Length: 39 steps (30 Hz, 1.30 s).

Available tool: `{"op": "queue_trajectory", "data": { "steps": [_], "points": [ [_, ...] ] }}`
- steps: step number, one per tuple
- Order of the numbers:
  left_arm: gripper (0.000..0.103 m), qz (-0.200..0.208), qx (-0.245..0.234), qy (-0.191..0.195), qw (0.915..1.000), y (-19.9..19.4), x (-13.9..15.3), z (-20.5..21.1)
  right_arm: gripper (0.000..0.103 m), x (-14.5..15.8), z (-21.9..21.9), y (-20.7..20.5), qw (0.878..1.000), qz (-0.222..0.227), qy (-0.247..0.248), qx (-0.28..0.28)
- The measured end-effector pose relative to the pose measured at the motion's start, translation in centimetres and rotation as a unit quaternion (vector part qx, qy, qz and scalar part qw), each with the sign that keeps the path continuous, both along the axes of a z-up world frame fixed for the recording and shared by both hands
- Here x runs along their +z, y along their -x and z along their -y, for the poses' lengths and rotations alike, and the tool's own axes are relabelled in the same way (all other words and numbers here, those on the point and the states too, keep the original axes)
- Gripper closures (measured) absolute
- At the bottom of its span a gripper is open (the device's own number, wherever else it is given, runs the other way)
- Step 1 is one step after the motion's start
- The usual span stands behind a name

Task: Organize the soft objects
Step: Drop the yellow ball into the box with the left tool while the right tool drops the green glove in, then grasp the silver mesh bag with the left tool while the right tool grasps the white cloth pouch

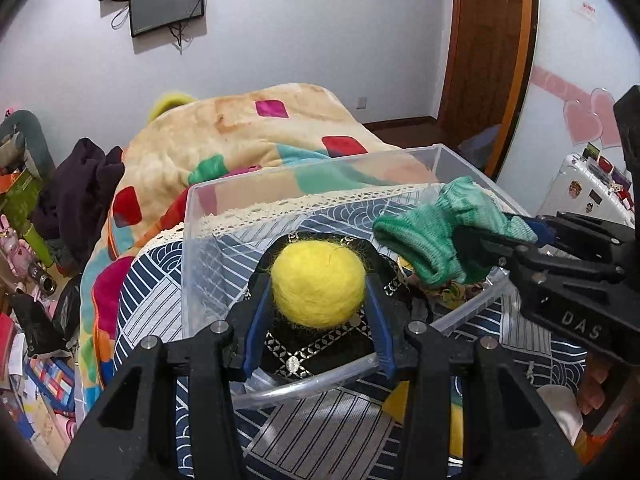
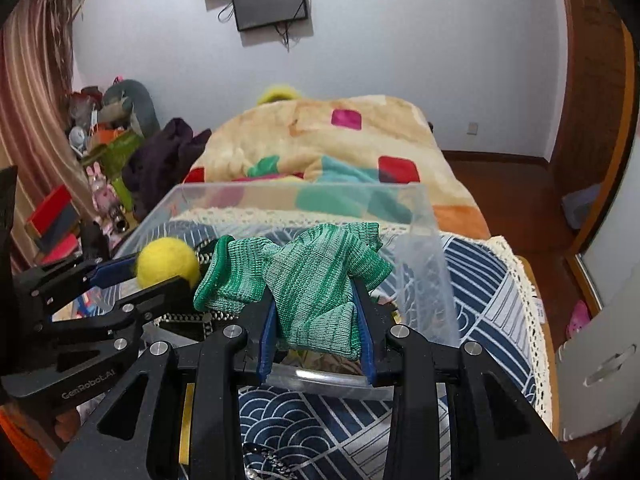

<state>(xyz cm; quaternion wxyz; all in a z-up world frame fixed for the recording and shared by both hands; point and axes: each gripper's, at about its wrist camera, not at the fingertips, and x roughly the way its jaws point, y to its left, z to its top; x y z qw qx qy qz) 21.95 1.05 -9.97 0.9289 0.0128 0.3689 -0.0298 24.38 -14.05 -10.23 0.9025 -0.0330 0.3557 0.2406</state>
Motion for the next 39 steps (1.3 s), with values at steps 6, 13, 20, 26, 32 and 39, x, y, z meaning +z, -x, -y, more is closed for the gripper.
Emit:
{"op": "queue_trajectory", "data": {
  "steps": [6,13,20,26,32,39],
  "points": [
    [0.051,0.0,-0.003,-0.001,1.0,0.2,0.2,0.1,0.069,-0.4,-0.3,-0.2,1.0,-0.006,0.016,0.002],
    [0.045,0.02,-0.002,0.003,0.9998,1.5,1.5,0.0,0.055,0.4,-0.1,0.6,1.0,0.011,0.028,0.001],
    [0.037,0.061,0.008,0.009,0.9981,4.2,3.9,-0.7,0.044,2.4,0.5,2.2,0.999,0.045,0.017,-0.003],
    [0.032,0.087,0.011,0.026,0.9958,6.9,5.5,-1.5,0.033,4.6,1.7,4.4,0.997,0.082,-0.003,-0.007],
    [0.026,0.103,0.012,0.025,0.9943,10.1,5.8,-1.9,0.031,5.2,2.3,6.5,0.995,0.103,-0.016,-0.004],
    [0.024,0.07,0.013,0.03,0.997,12.6,3.1,-2.0,0.028,2.7,2.4,8.1,0.997,0.08,-0.01,0.0]
  ]
}}
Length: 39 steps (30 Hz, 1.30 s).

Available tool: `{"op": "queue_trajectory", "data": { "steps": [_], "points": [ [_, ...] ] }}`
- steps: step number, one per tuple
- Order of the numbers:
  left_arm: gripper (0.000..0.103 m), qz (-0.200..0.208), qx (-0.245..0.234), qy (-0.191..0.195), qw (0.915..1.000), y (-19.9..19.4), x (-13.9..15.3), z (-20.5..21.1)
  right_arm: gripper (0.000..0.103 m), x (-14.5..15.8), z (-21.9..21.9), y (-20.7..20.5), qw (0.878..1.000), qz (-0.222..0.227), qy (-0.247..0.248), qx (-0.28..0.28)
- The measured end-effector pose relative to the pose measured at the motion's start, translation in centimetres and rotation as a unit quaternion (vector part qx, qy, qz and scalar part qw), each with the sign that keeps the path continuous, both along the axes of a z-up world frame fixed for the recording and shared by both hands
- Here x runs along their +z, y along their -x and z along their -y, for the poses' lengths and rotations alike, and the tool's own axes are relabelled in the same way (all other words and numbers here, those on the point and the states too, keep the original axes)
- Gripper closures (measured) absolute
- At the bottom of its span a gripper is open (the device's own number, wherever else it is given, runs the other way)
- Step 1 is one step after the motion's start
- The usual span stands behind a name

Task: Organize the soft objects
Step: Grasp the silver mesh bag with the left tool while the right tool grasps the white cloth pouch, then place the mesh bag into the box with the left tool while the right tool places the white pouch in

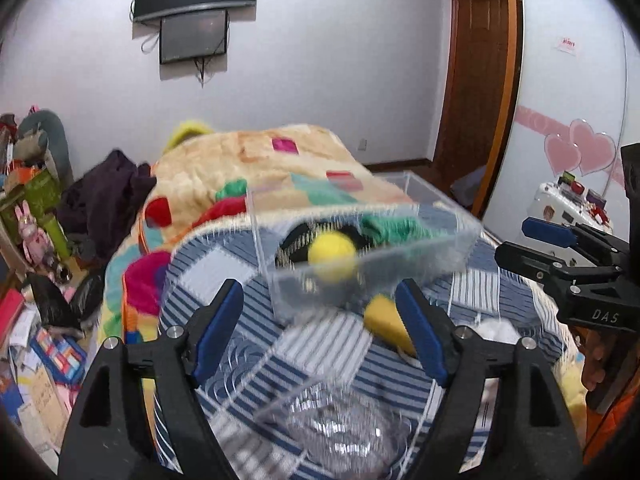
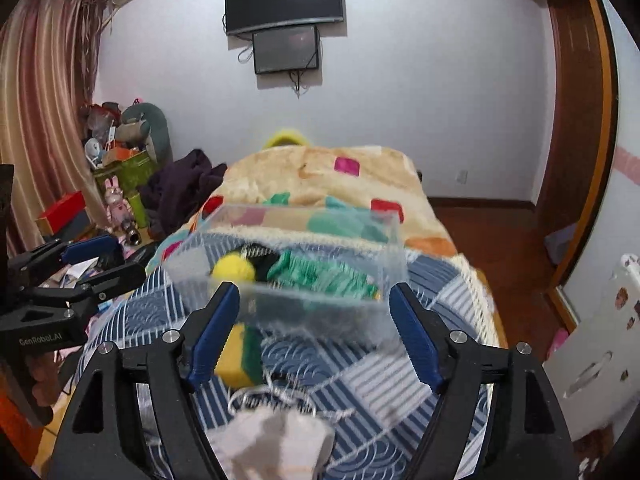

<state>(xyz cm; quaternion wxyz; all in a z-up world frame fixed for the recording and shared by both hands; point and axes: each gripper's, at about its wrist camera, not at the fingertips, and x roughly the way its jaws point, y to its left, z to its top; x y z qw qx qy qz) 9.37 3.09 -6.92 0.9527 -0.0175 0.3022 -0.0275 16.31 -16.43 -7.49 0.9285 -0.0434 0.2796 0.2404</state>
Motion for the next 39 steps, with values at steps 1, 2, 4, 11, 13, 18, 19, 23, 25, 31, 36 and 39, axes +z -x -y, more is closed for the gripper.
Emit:
{"op": "queue_trajectory", "data": {
  "steps": [1,2,4,11,13,18,19,23,25,31,36,39],
  "points": [
    [0.024,-0.009,0.001,0.001,1.0,0.2,-0.6,0.0,0.028,-0.3,0.0,0.3,1.0,-0.004,0.003,0.0],
    [0.024,-0.018,0.003,0.004,0.9998,0.4,-1.3,0.0,0.028,-0.9,0.0,0.5,1.0,-0.01,0.008,-0.001],
    [0.024,-0.035,0.007,0.008,0.9993,0.9,-2.7,0.1,0.028,-2.0,0.1,0.9,1.0,-0.024,0.012,-0.002],
    [0.024,-0.094,0.009,0.043,0.9946,2.0,-6.7,0.0,0.028,-5.7,0.0,2.2,0.996,-0.083,0.023,0.02],
    [0.024,-0.098,0.013,0.04,0.9943,2.5,-7.3,0.3,0.028,-6.5,-0.3,2.6,0.995,-0.093,0.031,0.025],
    [0.024,-0.095,0.012,0.027,0.995,3.5,-7.8,1.4,0.028,-7.4,-0.3,3.2,0.994,-0.096,0.045,0.03],
    [0.024,-0.094,0.011,0.026,0.9951,3.5,-7.8,1.4,0.028,-7.5,-0.3,3.2,0.994,-0.099,0.046,0.031],
    [0.027,-0.091,0.011,0.019,0.9956,3.6,-8.2,1.9,0.052,-7.6,-0.1,3.3,0.993,-0.108,0.037,0.041],
    [0.033,-0.092,0.005,0.016,0.9956,3.6,-8.3,1.9,0.06,-7.7,0.1,3.5,0.993,-0.106,0.037,0.042],
    [0.054,-0.082,-0.01,0.005,0.9966,4.0,-8.1,2.5,0.073,-6.6,1.3,4.2,0.995,-0.09,0.025,0.04],
    [0.068,-0.073,-0.014,0.003,0.9972,4.2,-7.5,2.6,0.073,-5.3,2.1,4.6,0.997,-0.068,0.016,0.03],
    [0.077,-0.069,-0.019,0.011,0.9974,4.2,-6.9,2.3,0.074,-4.4,2.3,4.8,0.998,-0.055,0.012,0.025]
  ]
}}
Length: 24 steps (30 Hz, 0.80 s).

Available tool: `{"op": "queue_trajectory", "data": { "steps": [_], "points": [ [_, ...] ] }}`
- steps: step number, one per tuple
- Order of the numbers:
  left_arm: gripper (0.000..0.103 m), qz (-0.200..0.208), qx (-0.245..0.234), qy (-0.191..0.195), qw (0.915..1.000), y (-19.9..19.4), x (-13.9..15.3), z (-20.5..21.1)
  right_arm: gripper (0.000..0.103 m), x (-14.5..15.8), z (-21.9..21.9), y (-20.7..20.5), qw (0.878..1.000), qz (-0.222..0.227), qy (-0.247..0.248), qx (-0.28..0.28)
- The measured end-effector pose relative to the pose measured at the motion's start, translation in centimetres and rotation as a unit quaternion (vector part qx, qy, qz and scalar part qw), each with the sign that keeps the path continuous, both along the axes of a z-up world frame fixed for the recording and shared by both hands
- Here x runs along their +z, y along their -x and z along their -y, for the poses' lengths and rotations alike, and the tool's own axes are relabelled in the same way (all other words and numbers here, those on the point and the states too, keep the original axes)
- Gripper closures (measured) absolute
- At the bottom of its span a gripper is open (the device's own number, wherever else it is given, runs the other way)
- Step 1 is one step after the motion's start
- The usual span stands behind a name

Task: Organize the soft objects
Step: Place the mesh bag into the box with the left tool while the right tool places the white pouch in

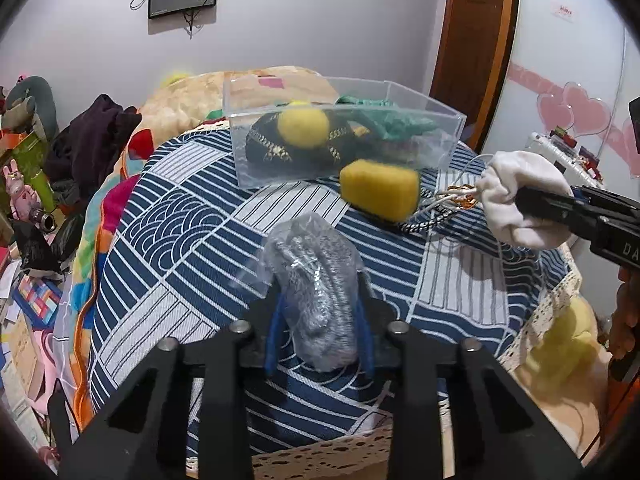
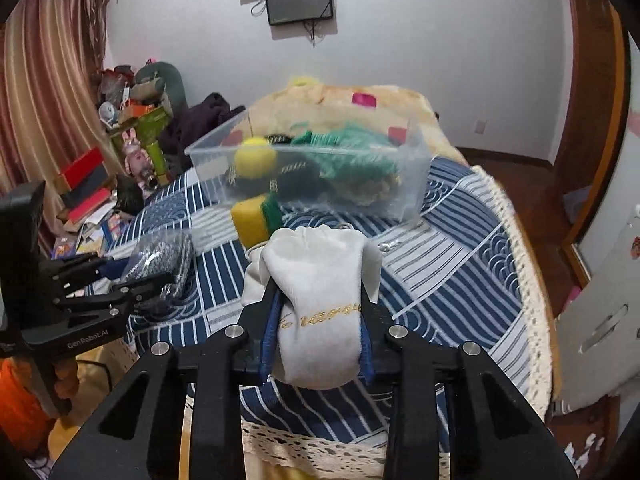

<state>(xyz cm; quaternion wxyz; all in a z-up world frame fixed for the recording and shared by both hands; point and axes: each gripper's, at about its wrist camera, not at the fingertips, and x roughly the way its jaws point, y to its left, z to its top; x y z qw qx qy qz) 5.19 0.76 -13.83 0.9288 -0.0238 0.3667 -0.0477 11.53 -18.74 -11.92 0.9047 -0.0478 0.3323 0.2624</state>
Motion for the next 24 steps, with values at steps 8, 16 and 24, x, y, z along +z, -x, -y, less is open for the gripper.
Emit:
{"op": "queue_trajectory", "data": {
  "steps": [8,16,24],
  "points": [
    [0.078,0.036,0.005,0.01,0.9993,0.0,2.6,-0.6,0.074,1.9,0.4,-0.1,0.999,0.031,-0.013,-0.015],
    [0.078,0.083,0.014,0.009,0.9964,-1.4,6.0,-1.3,0.074,4.1,0.7,-1.1,0.996,0.068,-0.04,-0.029],
    [0.078,0.117,0.03,0.003,0.9927,-4.5,8.8,-2.0,0.073,6.4,0.1,-2.9,0.991,0.108,-0.059,-0.043]
  ]
}}
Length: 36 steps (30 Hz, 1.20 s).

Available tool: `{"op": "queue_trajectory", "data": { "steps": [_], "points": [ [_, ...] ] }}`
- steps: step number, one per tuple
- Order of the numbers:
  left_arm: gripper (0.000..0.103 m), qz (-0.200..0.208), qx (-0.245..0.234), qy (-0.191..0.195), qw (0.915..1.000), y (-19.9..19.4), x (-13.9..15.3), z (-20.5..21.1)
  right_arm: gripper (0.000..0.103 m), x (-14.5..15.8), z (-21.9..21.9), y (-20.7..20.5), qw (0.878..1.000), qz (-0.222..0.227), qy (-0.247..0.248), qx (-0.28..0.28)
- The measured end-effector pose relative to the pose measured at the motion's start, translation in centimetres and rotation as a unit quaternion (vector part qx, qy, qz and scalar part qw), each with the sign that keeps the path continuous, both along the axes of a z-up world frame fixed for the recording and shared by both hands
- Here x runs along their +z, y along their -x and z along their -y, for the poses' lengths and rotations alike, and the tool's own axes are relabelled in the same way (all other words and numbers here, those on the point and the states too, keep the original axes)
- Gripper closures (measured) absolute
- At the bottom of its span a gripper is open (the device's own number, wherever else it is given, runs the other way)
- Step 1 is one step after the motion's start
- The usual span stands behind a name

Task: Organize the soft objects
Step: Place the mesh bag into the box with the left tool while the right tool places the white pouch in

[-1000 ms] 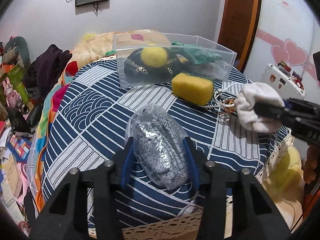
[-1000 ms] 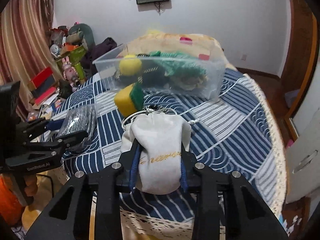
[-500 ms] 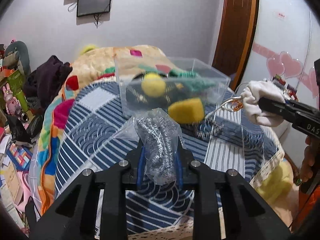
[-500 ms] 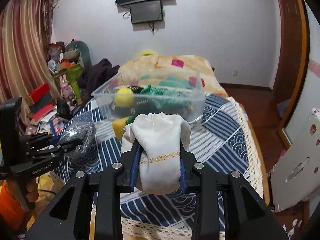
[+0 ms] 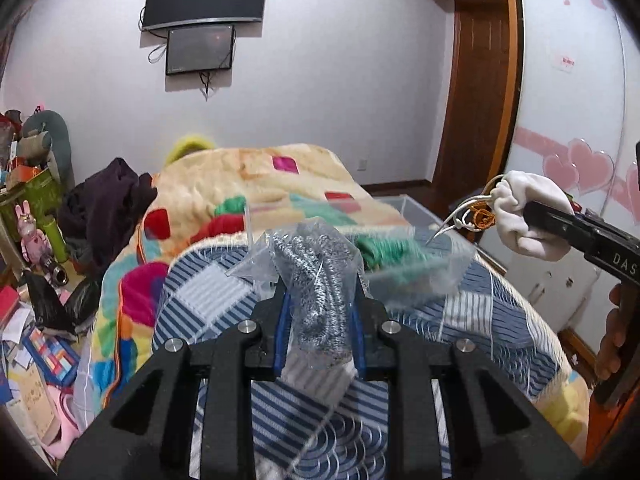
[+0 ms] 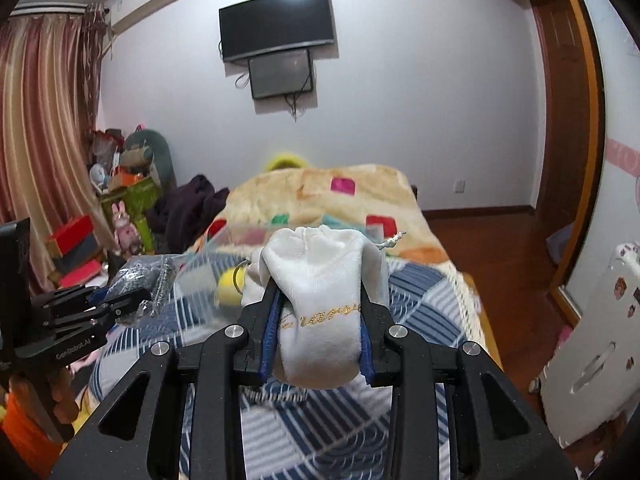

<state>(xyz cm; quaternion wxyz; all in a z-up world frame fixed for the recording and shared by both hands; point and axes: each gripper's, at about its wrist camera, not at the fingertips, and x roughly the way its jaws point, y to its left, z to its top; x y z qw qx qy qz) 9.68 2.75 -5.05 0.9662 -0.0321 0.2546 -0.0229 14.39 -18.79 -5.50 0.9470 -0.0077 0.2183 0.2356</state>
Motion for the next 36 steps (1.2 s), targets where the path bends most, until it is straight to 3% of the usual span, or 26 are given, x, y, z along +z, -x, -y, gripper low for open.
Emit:
{"op": "queue_trajectory", "data": {
  "steps": [9,22,29,36],
  "points": [
    [0.078,0.002,0.018,-0.015,0.9997,-4.6,0.5,-0.3,0.073,0.8,-1.3,-2.6,1.0,0.012,-0.016,-0.012],
    [0.078,-0.057,0.018,-0.004,0.9982,-10.4,-3.1,-1.4,0.073,-2.6,-5.1,-6.8,0.998,-0.056,0.017,0.026],
    [0.078,-0.075,0.014,-0.015,0.997,-11.8,-4.4,-0.8,0.073,-5.1,-6.3,-8.4,0.993,-0.107,0.036,0.04],
    [0.075,-0.089,0.005,-0.004,0.996,-12.2,-4.7,-0.9,0.071,-5.9,-7.0,-8.4,0.99,-0.119,0.062,0.046]
  ]
}}
